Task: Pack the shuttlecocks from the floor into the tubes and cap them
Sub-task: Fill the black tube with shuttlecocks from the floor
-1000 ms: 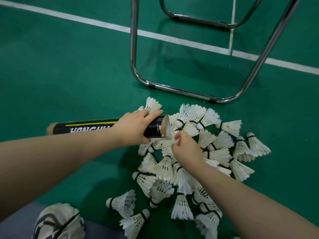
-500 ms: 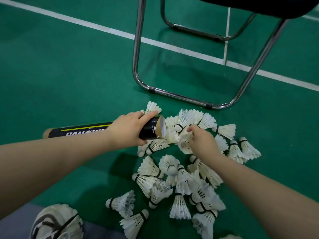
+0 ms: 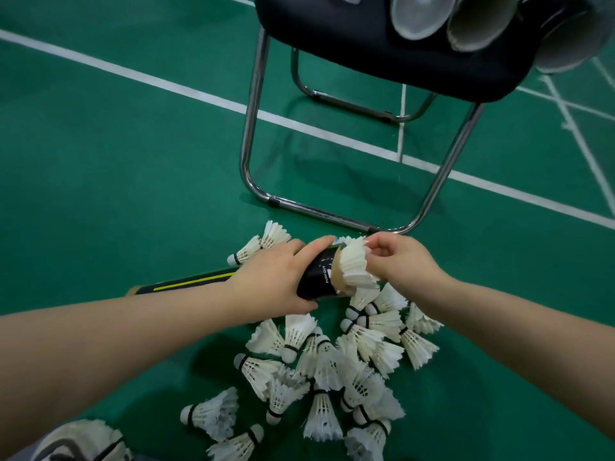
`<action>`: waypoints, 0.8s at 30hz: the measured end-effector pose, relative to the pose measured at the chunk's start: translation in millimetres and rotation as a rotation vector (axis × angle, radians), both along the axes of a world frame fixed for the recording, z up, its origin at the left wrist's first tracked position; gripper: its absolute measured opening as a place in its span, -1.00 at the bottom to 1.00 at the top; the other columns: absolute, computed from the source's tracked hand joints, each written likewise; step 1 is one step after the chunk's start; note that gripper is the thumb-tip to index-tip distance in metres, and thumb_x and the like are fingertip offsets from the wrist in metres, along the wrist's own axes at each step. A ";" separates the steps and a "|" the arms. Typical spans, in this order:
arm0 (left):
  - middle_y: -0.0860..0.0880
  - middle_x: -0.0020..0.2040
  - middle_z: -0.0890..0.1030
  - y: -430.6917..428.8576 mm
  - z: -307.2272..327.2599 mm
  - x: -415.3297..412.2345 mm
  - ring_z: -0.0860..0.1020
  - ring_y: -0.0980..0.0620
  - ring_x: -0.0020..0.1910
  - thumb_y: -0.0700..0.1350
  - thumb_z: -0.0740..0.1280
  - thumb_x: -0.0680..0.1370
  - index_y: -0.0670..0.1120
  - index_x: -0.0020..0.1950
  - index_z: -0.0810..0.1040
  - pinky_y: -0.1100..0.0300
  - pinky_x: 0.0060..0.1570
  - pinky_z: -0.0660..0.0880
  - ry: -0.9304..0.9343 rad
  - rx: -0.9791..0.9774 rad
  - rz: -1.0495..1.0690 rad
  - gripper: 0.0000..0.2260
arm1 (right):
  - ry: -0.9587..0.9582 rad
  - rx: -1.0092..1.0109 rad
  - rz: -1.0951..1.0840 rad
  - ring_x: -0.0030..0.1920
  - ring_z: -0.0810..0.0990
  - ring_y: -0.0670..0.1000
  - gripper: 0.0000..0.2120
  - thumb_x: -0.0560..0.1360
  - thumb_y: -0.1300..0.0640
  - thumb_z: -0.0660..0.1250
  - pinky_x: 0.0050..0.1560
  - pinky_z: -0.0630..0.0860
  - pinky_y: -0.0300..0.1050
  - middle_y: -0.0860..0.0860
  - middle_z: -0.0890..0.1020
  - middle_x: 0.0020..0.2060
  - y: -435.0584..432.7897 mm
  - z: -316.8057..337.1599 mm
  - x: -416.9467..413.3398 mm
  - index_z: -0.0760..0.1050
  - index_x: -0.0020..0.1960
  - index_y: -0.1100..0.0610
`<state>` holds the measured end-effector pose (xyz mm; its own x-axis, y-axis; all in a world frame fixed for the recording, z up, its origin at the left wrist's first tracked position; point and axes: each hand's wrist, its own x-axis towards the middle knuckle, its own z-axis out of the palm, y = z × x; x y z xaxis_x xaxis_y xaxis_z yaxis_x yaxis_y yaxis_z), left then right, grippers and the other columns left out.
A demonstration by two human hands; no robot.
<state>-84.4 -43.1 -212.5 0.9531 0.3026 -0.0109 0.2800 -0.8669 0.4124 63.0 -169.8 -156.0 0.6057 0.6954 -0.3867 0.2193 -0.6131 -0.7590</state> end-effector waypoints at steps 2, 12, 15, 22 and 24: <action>-0.01 0.20 0.43 -10.5 4.8 4.8 0.43 0.00 0.13 0.18 0.40 0.38 0.14 0.51 -0.07 0.11 0.06 0.44 -0.034 -0.005 -0.005 -0.13 | -0.086 -0.009 0.007 -0.16 0.54 -0.01 -0.87 0.42 0.15 0.36 -0.10 0.50 -0.10 -0.05 0.57 -0.16 -7.2 -2.5 -1.1 0.47 -0.06 0.01; -0.02 0.21 0.43 -1.9 10.4 20.1 0.44 -0.01 0.13 0.15 0.44 0.35 0.13 0.51 -0.06 0.12 0.07 0.43 -0.016 -0.026 0.080 -0.11 | -0.175 0.011 0.333 0.03 0.35 -0.29 -0.53 0.39 0.44 0.15 0.12 0.25 -0.29 -0.33 0.43 -0.04 -28.1 6.6 -3.1 0.53 -0.03 -0.12; -0.03 0.18 0.44 -1.4 6.4 23.8 0.44 -0.03 0.11 0.15 0.43 0.35 0.12 0.51 -0.03 0.11 0.03 0.43 0.010 0.046 0.056 -0.12 | -0.185 -0.108 0.447 0.20 0.26 -0.17 -0.47 0.35 0.45 0.14 0.22 0.19 -0.27 -0.17 0.36 0.15 -23.1 2.9 0.7 0.53 0.17 0.00; -0.03 0.13 0.48 -2.5 -8.4 23.2 0.47 -0.03 0.04 0.14 0.42 0.36 0.12 0.51 0.00 0.08 0.02 0.45 -0.003 0.080 -0.024 -0.15 | 0.132 -0.373 0.589 -0.40 0.30 -0.02 -0.80 0.41 0.42 0.18 -0.45 0.26 -0.23 0.07 0.35 -0.35 15.8 -20.5 -6.3 0.31 -0.27 0.17; -0.03 0.14 0.47 4.8 -14.5 19.1 0.47 -0.02 0.06 0.14 0.42 0.36 0.12 0.51 -0.01 0.11 0.01 0.45 0.032 0.080 -0.012 -0.15 | 0.197 -0.348 0.590 -0.42 0.30 -0.04 -0.78 0.41 0.40 0.22 -0.49 0.27 -0.31 0.04 0.35 -0.37 24.5 -28.5 -8.3 0.30 -0.29 0.14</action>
